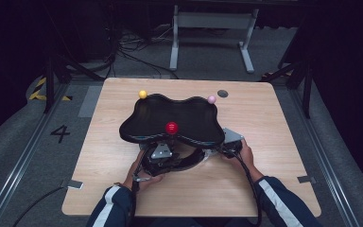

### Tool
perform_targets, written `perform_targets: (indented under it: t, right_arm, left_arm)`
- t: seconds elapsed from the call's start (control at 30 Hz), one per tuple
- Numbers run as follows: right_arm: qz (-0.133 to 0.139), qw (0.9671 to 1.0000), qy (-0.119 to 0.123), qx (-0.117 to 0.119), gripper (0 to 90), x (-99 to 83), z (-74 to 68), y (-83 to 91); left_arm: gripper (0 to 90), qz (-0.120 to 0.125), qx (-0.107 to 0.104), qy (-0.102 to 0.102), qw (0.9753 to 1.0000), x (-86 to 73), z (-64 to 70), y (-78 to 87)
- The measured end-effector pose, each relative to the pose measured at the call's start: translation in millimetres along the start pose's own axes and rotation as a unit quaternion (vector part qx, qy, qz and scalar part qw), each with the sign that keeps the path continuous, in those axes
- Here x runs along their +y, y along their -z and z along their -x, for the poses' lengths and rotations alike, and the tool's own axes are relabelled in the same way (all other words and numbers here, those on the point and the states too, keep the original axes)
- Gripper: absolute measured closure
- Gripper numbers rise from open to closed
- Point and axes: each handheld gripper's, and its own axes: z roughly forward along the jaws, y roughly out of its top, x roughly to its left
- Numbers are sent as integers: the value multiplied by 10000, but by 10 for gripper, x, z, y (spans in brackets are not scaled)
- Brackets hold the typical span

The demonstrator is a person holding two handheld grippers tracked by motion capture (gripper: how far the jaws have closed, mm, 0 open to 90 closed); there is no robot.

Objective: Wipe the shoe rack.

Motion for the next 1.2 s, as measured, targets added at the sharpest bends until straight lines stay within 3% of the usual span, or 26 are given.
perform_targets:
  t: [0.07,0.13,0.17,0.2,0.23,0.33,0.37,0.4,0.53,0.57,0.63,0.77,0.87,0.9,0.93,1.07,1.1,1.2]
  right_arm:
    - [-40,10000,-40,-42,808,16,22,-35]
    - [-39,9999,-66,-89,808,28,53,-72]
    - [-63,9999,-14,-153,808,29,64,-87]
    - [-70,9998,55,-205,809,25,72,-104]
    - [-78,9996,106,-240,809,21,85,-119]
    - [-185,9994,-105,-256,807,25,180,-168]
    - [-205,9994,-117,-236,804,21,194,-178]
    - [-219,9995,-83,-208,801,23,197,-186]
    - [-269,9994,13,-220,798,30,192,-201]
    - [-274,9993,70,-241,798,32,190,-208]
    - [-257,9993,51,-260,800,35,180,-211]
    - [-196,9998,-58,54,803,33,167,-159]
    - [-164,9998,-14,104,805,37,145,-138]
    - [-160,9997,61,188,805,47,112,-117]
    - [-155,9995,178,195,807,54,89,-107]
    - [-94,9990,323,291,809,69,4,-49]
    - [-71,9989,324,343,808,70,-11,-34]
    - [-20,9973,410,604,803,96,-106,13]
  left_arm:
    - [762,-58,33,-61,10000,-17,-30,32]
    - [762,10,59,20,10000,-37,-24,41]
    - [762,-79,67,-47,9999,-38,-38,60]
    - [762,-4,67,53,10000,-51,-27,55]
    - [762,37,71,-16,10000,-55,-40,60]
    - [761,33,100,18,9999,-62,-37,62]
    - [762,32,83,113,9999,-68,-24,61]
    - [762,54,73,187,9998,-73,-18,56]
    - [761,53,67,170,9998,-71,-21,57]
    - [761,30,88,61,9999,-66,-30,65]
    - [762,29,79,129,9999,-68,-22,61]
    - [772,35,55,120,9999,-62,-23,41]
    - [781,73,4,94,9999,-47,-12,32]
    - [794,94,-11,25,10000,-42,-16,31]
    - [803,-61,59,-155,9998,-33,-40,54]
    - [821,187,-3,155,9997,-29,11,23]
    - [822,106,19,-62,9999,-18,-11,30]
    - [823,120,-14,-80,9999,8,13,-5]
